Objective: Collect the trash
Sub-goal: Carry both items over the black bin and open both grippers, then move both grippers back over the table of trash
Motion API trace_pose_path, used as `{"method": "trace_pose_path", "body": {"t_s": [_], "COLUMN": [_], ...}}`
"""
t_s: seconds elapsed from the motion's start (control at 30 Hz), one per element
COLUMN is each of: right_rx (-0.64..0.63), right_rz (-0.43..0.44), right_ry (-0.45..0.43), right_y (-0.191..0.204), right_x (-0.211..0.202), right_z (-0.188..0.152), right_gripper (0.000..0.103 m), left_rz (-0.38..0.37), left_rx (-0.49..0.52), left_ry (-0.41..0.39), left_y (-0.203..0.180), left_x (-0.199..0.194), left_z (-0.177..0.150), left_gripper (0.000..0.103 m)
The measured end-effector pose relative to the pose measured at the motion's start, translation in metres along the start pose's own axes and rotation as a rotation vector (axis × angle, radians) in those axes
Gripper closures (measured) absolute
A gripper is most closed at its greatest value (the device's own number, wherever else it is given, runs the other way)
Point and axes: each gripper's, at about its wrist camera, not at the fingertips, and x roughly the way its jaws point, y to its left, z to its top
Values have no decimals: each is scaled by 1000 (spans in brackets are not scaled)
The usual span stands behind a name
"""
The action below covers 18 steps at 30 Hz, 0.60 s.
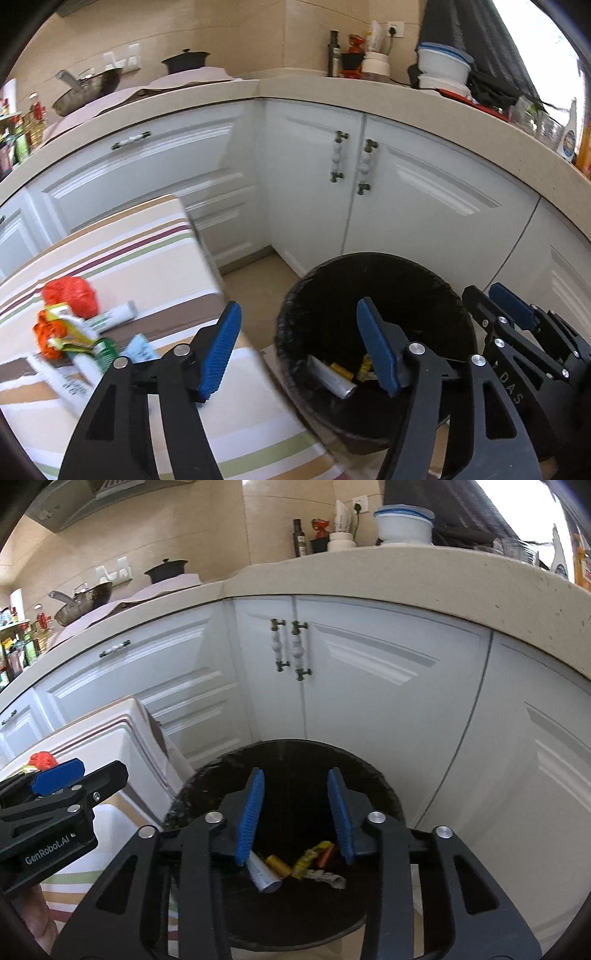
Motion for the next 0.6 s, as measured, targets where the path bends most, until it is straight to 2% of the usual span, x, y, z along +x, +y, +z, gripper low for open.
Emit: {"method": "trace_pose_path", "body": {"t_s": [0.6], "right_rx": [-138], "right_rz": [216], "right_ry": [20], "right_y": [112], "right_x": [-24], "right_z": [-8], "right_gripper": [67], "left_rz": [227], "left_rx": [-189], "left_ry": [-6], "left_y": [129], "left_x": [-68], "left_z": [-45], "left_gripper": [35]}}
